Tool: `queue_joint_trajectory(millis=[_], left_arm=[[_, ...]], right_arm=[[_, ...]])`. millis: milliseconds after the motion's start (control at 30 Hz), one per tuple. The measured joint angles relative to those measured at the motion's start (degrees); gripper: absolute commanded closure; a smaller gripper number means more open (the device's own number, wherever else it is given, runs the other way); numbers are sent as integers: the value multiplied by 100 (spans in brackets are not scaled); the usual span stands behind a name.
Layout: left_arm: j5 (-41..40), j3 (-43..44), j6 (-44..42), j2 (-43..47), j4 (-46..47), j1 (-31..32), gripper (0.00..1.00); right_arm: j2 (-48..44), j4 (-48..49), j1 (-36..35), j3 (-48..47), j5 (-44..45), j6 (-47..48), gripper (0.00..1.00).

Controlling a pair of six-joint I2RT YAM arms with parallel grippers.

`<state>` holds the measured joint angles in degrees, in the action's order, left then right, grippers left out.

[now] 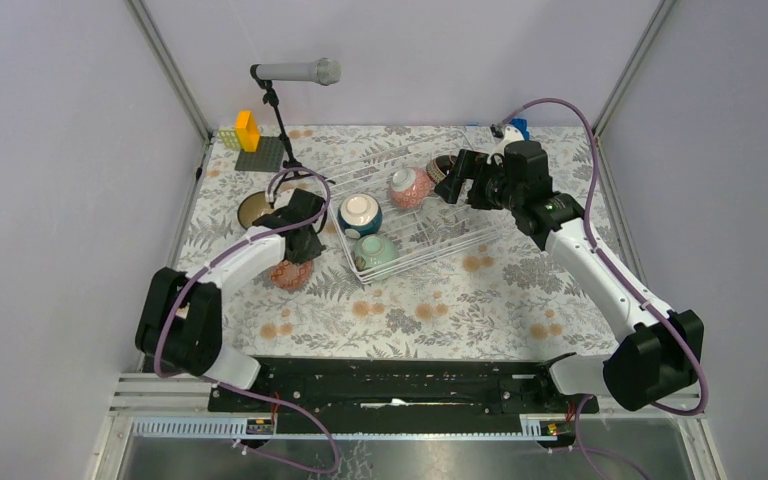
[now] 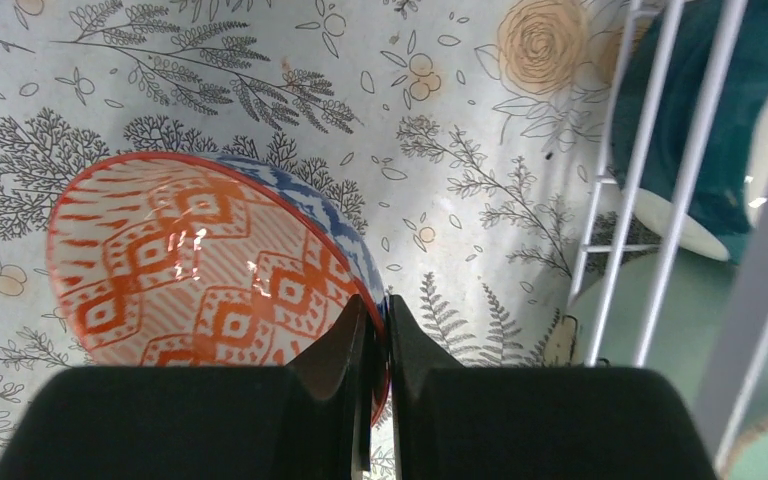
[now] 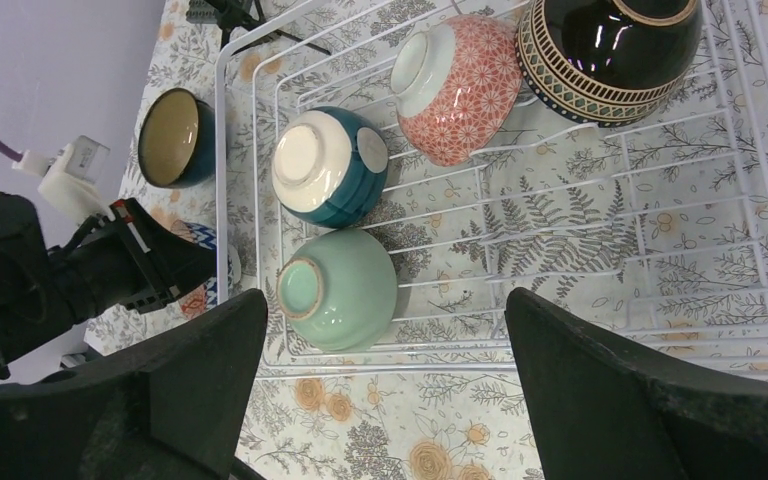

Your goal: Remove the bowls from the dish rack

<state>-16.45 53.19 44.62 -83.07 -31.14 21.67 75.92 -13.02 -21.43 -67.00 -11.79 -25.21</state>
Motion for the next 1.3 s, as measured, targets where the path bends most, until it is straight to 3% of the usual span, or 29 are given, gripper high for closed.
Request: queue_joint_trajectory(millis=[333,367,467,533,833,1033,1100,1233,1300], left_arm=[[-76,249,26,-369,-96,0,74],[-74,258,20,-367,-94,0,64],[-66,269,22,-317,-92,0,61],[-26,249,37,-160,-63,0,54],[308,116,-57,997,166,0,52],[1279,-308,-448,1685,796,0,41],[1596,-581,-533,2013,1071,0,34],[2061,-979,-664,2505,1626,0,6],[2293,-1143,-750,2651,1939,0,1]], right_arm=[[278,26,0,0,7,46,0],[345,50,0,0,0,33,0],[566,164,0,2,-39,-42,0],[695,262,0,2,-37,-144,0],[1327,802,0,-33,-33,-608,0],[2079,935,-7,-391,20,-925,0],[2306,955,-26,-564,28,-962,1],[2747,942,-120,-1016,92,-955,0],[2938,938,-160,-1244,170,-935,0]])
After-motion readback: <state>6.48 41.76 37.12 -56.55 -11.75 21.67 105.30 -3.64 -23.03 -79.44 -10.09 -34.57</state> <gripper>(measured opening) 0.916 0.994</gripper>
